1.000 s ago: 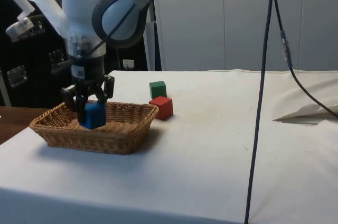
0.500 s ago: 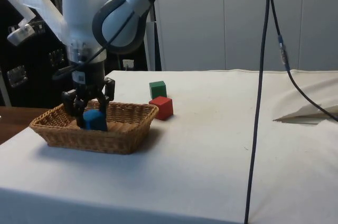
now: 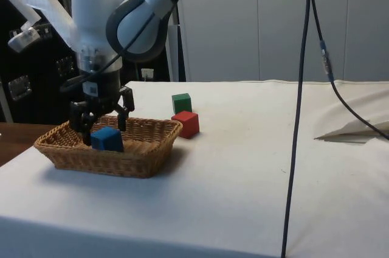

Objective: Pick up the blue cube and place it into the basket.

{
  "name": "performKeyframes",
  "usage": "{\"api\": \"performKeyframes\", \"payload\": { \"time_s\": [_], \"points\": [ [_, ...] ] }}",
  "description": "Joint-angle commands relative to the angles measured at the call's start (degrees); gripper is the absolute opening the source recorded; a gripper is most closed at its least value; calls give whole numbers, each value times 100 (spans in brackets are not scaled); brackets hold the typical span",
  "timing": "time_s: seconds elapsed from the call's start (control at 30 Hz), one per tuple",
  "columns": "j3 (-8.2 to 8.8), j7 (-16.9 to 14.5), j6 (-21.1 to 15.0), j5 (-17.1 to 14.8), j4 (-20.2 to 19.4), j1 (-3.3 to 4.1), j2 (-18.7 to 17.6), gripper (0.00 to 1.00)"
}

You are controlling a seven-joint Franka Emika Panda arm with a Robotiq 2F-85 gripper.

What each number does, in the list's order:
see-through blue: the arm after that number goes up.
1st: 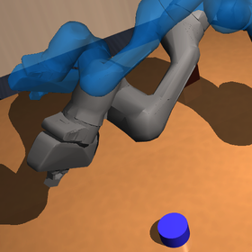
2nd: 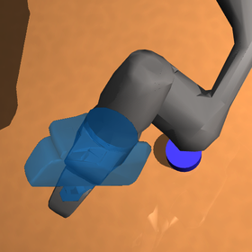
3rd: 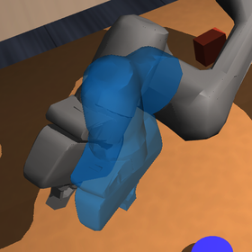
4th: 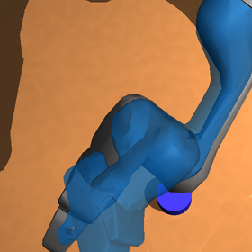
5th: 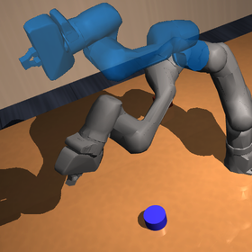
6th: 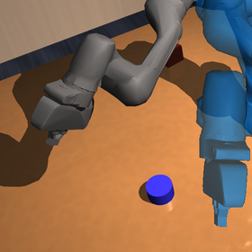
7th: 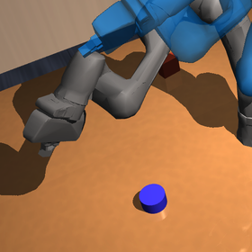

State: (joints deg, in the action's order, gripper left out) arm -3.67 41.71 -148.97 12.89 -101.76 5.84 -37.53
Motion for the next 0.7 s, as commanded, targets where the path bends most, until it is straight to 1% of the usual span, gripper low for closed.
{"api": "performKeyframes", "payload": {
  "time_s": [0.0,0.17,0.2,0.27,0.3,0.43,0.47,0.5,0.63,0.67],
  "points": [
    [-17,-11,74,-23,-6,-6,74,100],
    [-40,-17,229,-40,0,-17,246,100],
    [-6,0,172,0,34,0,166,100],
    [-52,-23,344,-46,11,-23,355,100],
    [-57,-29,378,-52,11,-29,384,100],
    [-69,-40,544,-57,17,-29,556,100],
    [-23,0,481,0,29,0,504,100],
    [-69,-46,584,-57,23,-29,596,100],
    [-74,-57,796,-63,46,-29,751,100],
    [-74,-57,796,-63,46,-29,751,100]
  ]
}}
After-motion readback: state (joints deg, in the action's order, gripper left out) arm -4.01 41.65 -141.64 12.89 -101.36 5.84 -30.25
